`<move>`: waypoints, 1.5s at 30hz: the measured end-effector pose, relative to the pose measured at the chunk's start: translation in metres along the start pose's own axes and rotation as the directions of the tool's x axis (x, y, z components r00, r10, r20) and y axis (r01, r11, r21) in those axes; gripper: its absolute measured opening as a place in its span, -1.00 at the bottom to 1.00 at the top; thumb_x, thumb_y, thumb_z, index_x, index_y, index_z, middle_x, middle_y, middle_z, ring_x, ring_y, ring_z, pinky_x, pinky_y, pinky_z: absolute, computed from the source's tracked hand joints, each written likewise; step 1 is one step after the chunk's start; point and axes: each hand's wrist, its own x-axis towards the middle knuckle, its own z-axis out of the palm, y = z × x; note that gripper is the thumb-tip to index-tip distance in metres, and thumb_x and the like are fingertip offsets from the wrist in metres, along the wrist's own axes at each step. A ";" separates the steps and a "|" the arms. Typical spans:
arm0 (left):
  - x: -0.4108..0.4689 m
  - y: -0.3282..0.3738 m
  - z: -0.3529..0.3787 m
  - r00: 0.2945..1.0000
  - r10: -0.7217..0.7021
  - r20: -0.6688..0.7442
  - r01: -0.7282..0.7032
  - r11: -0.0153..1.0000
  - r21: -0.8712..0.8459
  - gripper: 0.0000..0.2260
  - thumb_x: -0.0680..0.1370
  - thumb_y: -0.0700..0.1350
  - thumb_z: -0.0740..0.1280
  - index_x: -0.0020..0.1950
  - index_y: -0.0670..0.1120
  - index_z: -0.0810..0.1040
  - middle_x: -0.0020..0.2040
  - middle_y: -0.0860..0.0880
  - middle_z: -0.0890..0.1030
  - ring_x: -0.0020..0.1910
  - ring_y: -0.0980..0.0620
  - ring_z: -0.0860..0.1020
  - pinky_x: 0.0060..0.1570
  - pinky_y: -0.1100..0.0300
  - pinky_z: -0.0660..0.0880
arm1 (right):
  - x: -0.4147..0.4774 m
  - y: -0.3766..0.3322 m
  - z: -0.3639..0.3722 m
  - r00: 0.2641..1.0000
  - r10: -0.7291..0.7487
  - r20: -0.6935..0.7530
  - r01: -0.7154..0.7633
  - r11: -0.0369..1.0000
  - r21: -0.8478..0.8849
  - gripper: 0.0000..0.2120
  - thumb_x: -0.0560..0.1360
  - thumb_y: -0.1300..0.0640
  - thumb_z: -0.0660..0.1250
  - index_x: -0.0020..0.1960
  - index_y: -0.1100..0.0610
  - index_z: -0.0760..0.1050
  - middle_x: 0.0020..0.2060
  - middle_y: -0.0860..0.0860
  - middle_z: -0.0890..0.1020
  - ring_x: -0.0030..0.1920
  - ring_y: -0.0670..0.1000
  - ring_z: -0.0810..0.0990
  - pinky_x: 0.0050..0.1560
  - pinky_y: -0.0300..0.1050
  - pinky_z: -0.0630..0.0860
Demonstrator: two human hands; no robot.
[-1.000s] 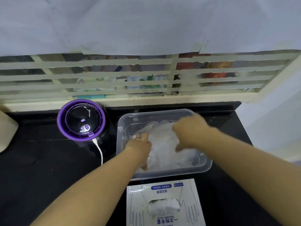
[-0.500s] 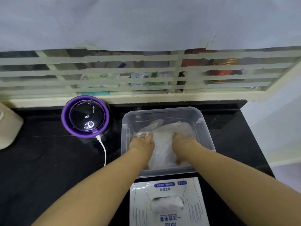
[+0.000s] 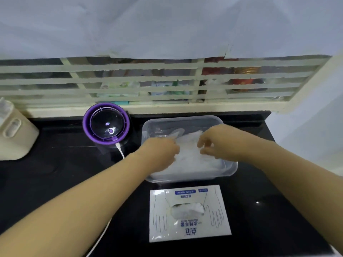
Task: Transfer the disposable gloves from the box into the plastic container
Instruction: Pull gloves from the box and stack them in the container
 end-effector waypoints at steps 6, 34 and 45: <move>-0.073 0.018 0.020 0.896 0.193 -0.399 -0.300 0.927 -0.224 -0.81 0.62 -0.09 0.23 0.17 -0.03 0.58 0.07 0.05 0.56 -0.17 -0.03 0.59 -0.21 0.10 0.51 | -0.043 -0.019 0.069 0.952 -0.192 0.240 0.170 0.980 0.108 -0.76 0.58 0.08 0.23 0.15 0.08 0.60 0.06 -0.03 0.65 -0.01 -0.05 0.61 0.13 -0.11 0.53; -0.080 0.039 0.102 0.980 0.196 -0.037 -0.200 0.969 -0.148 -0.11 0.46 0.29 0.33 0.59 -0.03 -0.06 0.59 0.01 -0.06 0.55 0.00 -0.04 0.51 0.07 -0.01 | -0.038 -0.018 0.140 0.919 -0.374 -0.122 0.370 0.927 -0.058 -0.82 0.62 0.06 0.15 0.10 0.06 0.50 0.05 -0.08 0.44 0.00 -0.07 0.43 0.01 -0.16 0.43; -0.078 0.044 0.107 0.988 0.155 0.007 -0.152 0.976 -0.154 0.02 0.35 0.31 0.42 0.59 -0.01 -0.09 0.58 0.04 -0.10 0.54 -0.03 -0.07 0.51 -0.01 0.02 | -0.033 -0.038 0.144 0.942 -0.237 -0.238 0.259 0.964 0.065 -0.76 0.59 0.01 0.20 0.07 0.11 0.57 -0.02 -0.04 0.56 -0.04 -0.05 0.44 -0.10 -0.23 0.30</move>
